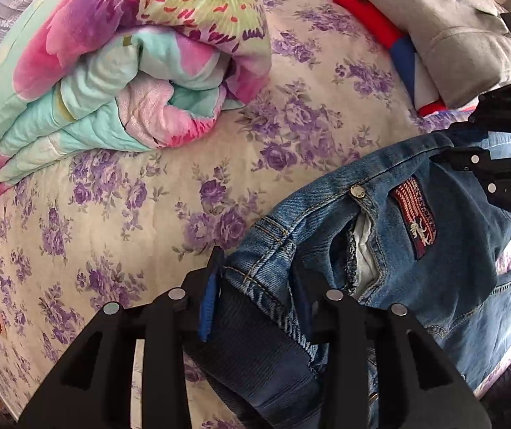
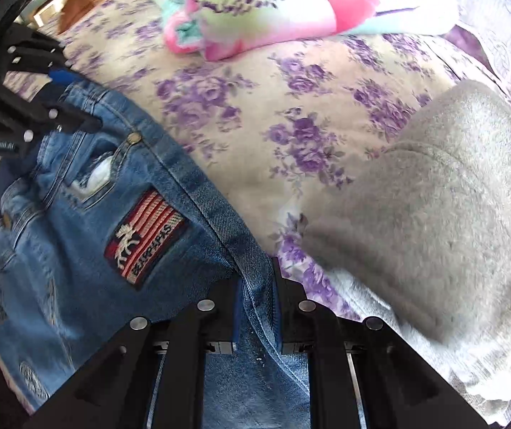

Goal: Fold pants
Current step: 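Lift the jeans by the waistband with both tools and flip them over onto the bed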

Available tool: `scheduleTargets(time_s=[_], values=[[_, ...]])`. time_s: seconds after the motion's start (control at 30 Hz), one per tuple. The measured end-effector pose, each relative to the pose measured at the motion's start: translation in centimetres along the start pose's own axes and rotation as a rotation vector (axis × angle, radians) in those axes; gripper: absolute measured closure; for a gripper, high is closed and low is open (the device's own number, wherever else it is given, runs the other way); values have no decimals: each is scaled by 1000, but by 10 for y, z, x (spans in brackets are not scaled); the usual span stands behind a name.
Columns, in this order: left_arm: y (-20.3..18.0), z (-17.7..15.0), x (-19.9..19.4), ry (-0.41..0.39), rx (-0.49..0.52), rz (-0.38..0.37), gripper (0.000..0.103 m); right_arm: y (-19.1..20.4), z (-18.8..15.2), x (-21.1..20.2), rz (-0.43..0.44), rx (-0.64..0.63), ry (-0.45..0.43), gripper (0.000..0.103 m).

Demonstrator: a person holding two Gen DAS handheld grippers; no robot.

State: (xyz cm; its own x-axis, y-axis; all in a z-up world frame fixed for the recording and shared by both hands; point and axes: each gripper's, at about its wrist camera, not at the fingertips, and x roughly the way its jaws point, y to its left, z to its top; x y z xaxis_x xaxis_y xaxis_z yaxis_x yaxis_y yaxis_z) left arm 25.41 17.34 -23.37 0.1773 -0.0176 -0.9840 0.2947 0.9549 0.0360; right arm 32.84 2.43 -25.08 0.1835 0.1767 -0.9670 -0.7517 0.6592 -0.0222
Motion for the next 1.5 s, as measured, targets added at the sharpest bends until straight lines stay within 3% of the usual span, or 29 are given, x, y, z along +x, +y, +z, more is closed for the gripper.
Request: scheduleTargets(time_s=[0.1, 0.17, 0.2, 0.3, 0.4, 0.53, 0.7, 0.9, 1.1, 1.23, 1.37, 1.5], values=[[2, -2, 0, -25, -19, -9, 66, -6, -1, -4, 29, 21, -10, 89], [12, -7, 7, -31, -50, -8, 55, -8, -3, 5, 39, 30, 8, 88], [14, -10, 9, -30, -70, -18, 55, -7, -4, 7, 30, 22, 14, 88], [11, -15, 0, -33, -76, -32, 68, -5, -3, -11, 22, 22, -2, 89], [2, -17, -23, -71, -16, -3, 74, -6, -9, -47, 69, 44, -54, 89], [-5, -30, -62, -143, 36, -29, 77, 3, -28, -98, 82, 21, -118, 89], [4, -45, -112, -200, 106, -73, 78, 43, -61, -149, 77, -38, -176, 89], [-9, -99, -138, -199, 172, -78, 78, 102, -103, -174, 96, -71, -189, 89], [-22, -156, -121, -127, 215, -121, 78, 167, -153, -156, 139, -116, -115, 89], [-33, -180, -86, -35, 260, -81, 77, 195, -173, -112, 173, -74, -25, 89], [-39, -192, -68, -16, 283, -65, 71, 208, -190, -63, 181, 0, 46, 89], [-32, -201, -88, -31, 291, -96, 65, 194, -190, -60, 246, 125, 53, 89]])
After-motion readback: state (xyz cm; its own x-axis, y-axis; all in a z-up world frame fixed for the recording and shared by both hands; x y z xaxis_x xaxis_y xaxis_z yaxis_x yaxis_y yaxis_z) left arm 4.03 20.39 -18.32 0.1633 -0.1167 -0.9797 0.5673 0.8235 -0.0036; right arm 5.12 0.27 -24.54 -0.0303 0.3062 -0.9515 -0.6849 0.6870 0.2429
